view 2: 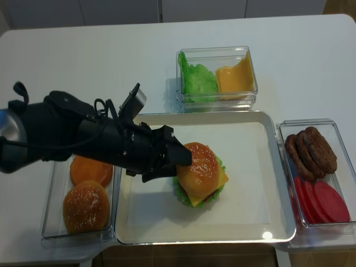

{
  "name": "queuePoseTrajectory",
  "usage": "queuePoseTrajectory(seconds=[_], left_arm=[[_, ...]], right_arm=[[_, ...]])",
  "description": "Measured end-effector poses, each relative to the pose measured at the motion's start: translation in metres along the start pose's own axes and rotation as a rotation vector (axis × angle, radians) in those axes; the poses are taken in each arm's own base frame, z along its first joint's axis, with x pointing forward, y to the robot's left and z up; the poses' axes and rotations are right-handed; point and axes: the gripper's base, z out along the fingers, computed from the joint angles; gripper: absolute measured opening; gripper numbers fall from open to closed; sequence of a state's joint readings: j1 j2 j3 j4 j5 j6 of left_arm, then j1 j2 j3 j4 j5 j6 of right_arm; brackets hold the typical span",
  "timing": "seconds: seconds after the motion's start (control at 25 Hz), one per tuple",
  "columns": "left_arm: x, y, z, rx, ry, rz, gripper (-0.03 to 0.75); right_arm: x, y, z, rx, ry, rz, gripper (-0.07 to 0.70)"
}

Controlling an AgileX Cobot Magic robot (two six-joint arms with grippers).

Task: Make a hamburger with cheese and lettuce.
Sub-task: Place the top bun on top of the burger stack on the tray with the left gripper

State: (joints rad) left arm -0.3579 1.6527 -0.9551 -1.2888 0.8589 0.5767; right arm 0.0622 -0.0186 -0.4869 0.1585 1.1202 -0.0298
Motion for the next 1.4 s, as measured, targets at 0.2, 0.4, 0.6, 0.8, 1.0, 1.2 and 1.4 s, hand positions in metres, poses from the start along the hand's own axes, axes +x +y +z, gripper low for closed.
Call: queuePoseTrajectory(seconds=[0.2,0.4,0.6,0.8,1.0,1.2,1.4], left_arm=[[0.002,-0.002,0.003,-0.003,0.003,-0.023,0.417],[0.004,-0.004,0.005,-0.003,0.011,-0.02,0.417],[0.004,-0.004,0.005,-0.004,0.009,-0.022,0.417],[-0.002,0.002,-0.001,-0.008,-0.014,-0.04,0.43],[-0.006,0.006,-0.007,-0.007,-0.026,-0.045,0.515],[-0.009,0.01,-0.012,-0.011,-0.042,-0.048,0.536],[-0.008,0.002,-0.03,-0.09,-0.095,0.058,0.533]], right_arm=[[0.0,0.0,0.0,0.0,0.0,0.0,0.447],[0.0,0.0,0.0,0.0,0.0,0.0,0.447],[0.0,0.0,0.0,0.0,0.0,0.0,0.447],[0.0,0.0,0.0,0.0,0.0,0.0,0.447],[0.0,0.0,0.0,0.0,0.0,0.0,0.447],[0.0,0.0,0.0,0.0,0.0,0.0,0.447],[0.0,0.0,0.0,0.0,0.0,0.0,0.447]])
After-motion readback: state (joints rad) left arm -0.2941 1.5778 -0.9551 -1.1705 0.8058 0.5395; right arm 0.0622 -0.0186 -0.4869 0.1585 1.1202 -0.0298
